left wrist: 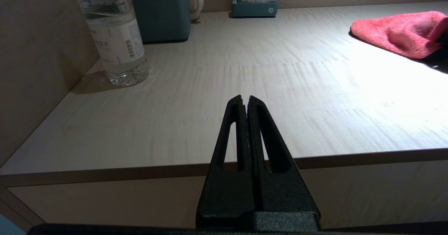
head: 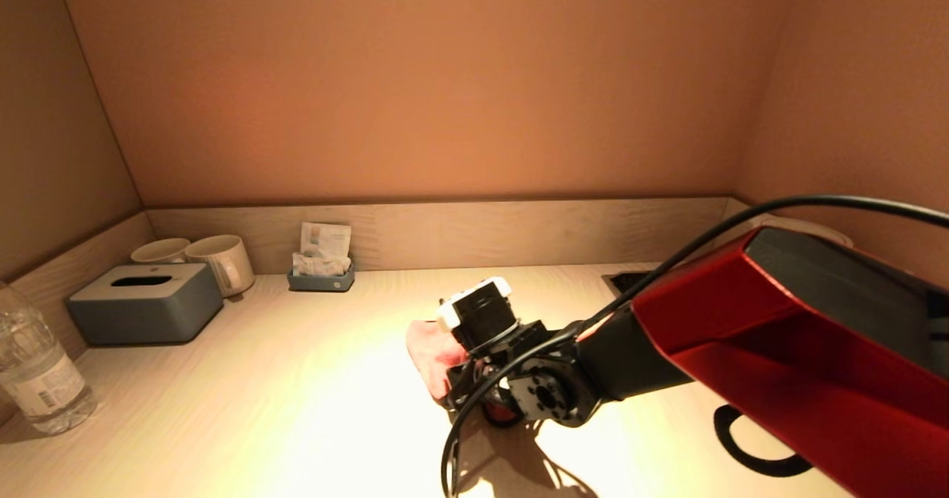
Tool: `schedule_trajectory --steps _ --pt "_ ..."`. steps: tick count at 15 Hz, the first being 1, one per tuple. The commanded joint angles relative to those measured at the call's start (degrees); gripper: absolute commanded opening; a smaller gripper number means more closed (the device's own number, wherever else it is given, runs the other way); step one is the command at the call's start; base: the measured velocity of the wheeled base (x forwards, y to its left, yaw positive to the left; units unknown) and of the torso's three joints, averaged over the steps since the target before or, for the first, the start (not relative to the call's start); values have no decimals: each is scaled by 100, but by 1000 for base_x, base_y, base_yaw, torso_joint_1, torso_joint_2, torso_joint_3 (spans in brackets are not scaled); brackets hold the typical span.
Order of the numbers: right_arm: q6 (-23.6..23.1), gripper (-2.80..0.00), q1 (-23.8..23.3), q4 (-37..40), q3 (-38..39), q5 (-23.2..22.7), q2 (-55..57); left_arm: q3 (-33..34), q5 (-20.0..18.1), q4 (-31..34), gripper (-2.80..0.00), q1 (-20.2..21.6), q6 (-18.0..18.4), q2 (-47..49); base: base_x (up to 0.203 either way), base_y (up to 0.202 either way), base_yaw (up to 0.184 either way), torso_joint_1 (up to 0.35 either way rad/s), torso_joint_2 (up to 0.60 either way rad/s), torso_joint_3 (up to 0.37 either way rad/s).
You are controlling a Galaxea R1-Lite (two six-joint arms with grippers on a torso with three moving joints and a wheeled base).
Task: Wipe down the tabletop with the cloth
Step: Sweep the stains on the table
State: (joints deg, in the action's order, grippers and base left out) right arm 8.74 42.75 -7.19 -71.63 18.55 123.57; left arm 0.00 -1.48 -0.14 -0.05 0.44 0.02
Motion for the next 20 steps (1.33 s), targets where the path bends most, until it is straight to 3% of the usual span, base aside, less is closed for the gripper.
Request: schedule_trajectory --steps 1,3,5,7,11,14,20 --pt "5 -280 378 106 -363 9 362 -9 -2 -4 -280 -4 0 6 0 0 0 0 0 0" --pt "19 -280 630 243 -523 29 376 0 -2 -4 -280 -4 0 6 0 0 0 0 0 0" --pt "51 -280 1248 276 -469 90 206 0 -2 -4 -280 -3 0 6 0 0 0 0 0 0" --pt "123 -280 1816 279 -26 190 -200 0 -2 -4 -280 5 0 -2 0 0 0 0 0 0" --pt "421 -280 2332 274 787 221 -922 0 -2 -4 -280 -4 0 6 0 0 0 0 0 0" --pt "514 -280 2226 243 1702 329 -1539 0 -2 -4 -280 -1 0 2 0 0 0 0 0 0" --pt "591 -280 896 211 2835 324 -2525 0 -2 -4 -280 2 0 6 0 0 0 0 0 0"
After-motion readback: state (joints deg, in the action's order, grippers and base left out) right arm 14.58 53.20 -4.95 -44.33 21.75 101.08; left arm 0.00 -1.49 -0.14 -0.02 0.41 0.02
